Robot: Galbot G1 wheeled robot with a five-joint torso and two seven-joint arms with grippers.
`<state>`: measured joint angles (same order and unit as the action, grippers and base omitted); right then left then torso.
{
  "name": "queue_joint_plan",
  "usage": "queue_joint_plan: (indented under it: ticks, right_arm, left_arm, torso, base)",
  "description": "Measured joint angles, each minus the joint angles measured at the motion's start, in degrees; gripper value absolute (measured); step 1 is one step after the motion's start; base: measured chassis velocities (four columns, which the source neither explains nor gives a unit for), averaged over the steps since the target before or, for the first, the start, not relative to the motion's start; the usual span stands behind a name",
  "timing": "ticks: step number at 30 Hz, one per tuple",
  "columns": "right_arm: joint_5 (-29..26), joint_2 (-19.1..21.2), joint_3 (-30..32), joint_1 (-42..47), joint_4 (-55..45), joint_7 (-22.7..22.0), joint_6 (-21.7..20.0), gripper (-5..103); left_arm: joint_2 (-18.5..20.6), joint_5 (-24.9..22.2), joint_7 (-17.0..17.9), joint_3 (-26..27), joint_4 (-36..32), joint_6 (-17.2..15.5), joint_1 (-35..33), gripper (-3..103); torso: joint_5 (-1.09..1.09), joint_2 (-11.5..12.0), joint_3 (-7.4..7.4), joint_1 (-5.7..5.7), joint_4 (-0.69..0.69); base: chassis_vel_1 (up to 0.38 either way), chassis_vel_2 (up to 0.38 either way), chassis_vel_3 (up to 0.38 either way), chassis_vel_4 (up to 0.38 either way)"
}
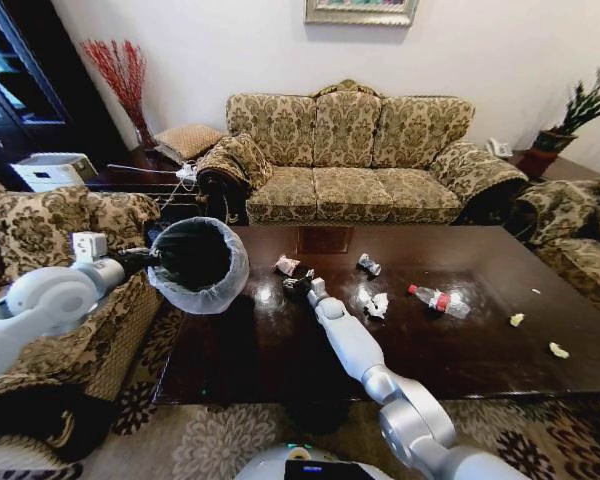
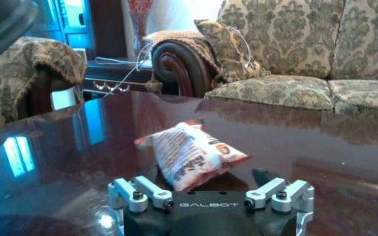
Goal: Move to the front of the table and place the trash on the table into the trash bin.
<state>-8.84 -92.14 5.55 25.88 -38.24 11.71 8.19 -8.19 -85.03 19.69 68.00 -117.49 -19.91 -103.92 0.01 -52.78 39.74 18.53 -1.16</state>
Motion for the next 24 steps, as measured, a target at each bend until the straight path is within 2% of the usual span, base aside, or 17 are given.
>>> queue_joint_plan:
  ticks: [4,7,8,11,14,15,16,17,19,22,23,24]
  right_arm:
    - [-1.37,0.0,-0.09,-1.15,0.99,1.33,-0.22,85]
    - [-2.88,0.0,-0.68,-1.77,1.74,2.22,-0.73,69]
    - [-2.88,0.0,-0.68,-1.77,1.74,2.22,-0.73,69]
    - [-5.87,0.0,-1.61,-2.71,3.89,2.61,-0.98,52]
    - [-6.75,0.0,-1.95,-2.74,4.31,2.64,-0.98,47]
    - [-7.21,0.0,-2.18,-2.61,4.34,2.73,-0.89,36]
    - [-7.21,0.0,-2.18,-2.61,4.34,2.73,-0.89,36]
    - [-7.43,0.0,-2.21,-2.4,4.18,2.76,-0.87,30]
    - [-7.54,0.0,-2.21,-2.34,4.09,2.82,-0.87,30]
    - [-7.56,0.0,-2.22,-2.46,4.2,3.09,-0.75,14]
    - [-7.56,0.0,-2.22,-2.46,4.2,3.09,-0.75,14]
    - [-7.58,0.0,-2.22,-2.46,4.2,3.09,-0.72,9]
  left_arm:
    - [0.71,-0.88,0.63,0.31,-0.19,-0.18,0.16,0]
    - [1.67,-1.39,1.13,0.31,-0.04,-0.18,0.27,0]
    - [1.67,-1.39,1.13,0.31,-0.04,-0.18,0.27,0]
    - [2.48,-2.15,1.51,0.31,-0.09,-0.25,0.39,0]
    - [2.63,-2.35,1.71,0.31,-0.13,-0.29,0.39,0]
    - [2.61,-2.38,1.86,0.3,-0.18,-0.3,0.39,0]
    - [2.61,-2.38,1.86,0.3,-0.18,-0.3,0.39,0]
    - [2.46,-2.37,2.06,0.21,-0.24,-0.28,0.39,0]
    - [2.34,-2.34,2.12,0.12,-0.31,-0.27,0.38,0]
    - [1.81,-2.24,2.26,-0.02,-0.63,-0.26,0.3,0]
    - [1.81,-2.24,2.26,-0.02,-0.63,-0.26,0.3,0]
    - [1.69,-2.21,2.31,-0.02,-0.67,-0.24,0.3,0]
  torso:
    - [0.0,0.0,0.0,0.0,0.0]
    - [-0.01,0.0,0.0,-0.01,-0.01]
    - [-0.01,0.0,0.0,-0.01,-0.01]
    - [0.0,0.0,0.0,0.0,0.0]
    - [-0.01,0.0,0.0,0.0,0.01]
    - [-0.03,0.0,0.0,0.0,0.01]
    - [-0.03,0.0,0.0,0.0,0.01]
    - [-0.02,0.0,0.0,0.0,0.01]
    - [-0.03,0.0,-0.01,-0.01,0.0]
    - [-0.02,0.0,0.0,0.0,-0.01]
    - [-0.02,0.0,0.0,0.0,-0.01]
    - [-0.02,0.0,0.0,0.0,-0.01]
  base:
    - [0.0,0.0,0.0,0.0]
    - [0.0,0.0,0.0,0.0]
    - [0.0,0.0,0.0,0.0]
    - [0.0,0.0,0.0,0.0]
    - [0.0,0.0,0.0,0.0]
    - [0.0,0.0,0.0,0.0]
    - [0.0,0.0,0.0,0.0]
    - [0.0,0.0,0.0,0.0]
    - [0.0,0.0,0.0,0.0]
    - [0.0,0.0,0.0,0.0]
    - [0.0,0.0,0.0,0.0]
    - [0.0,0.0,0.0,0.0]
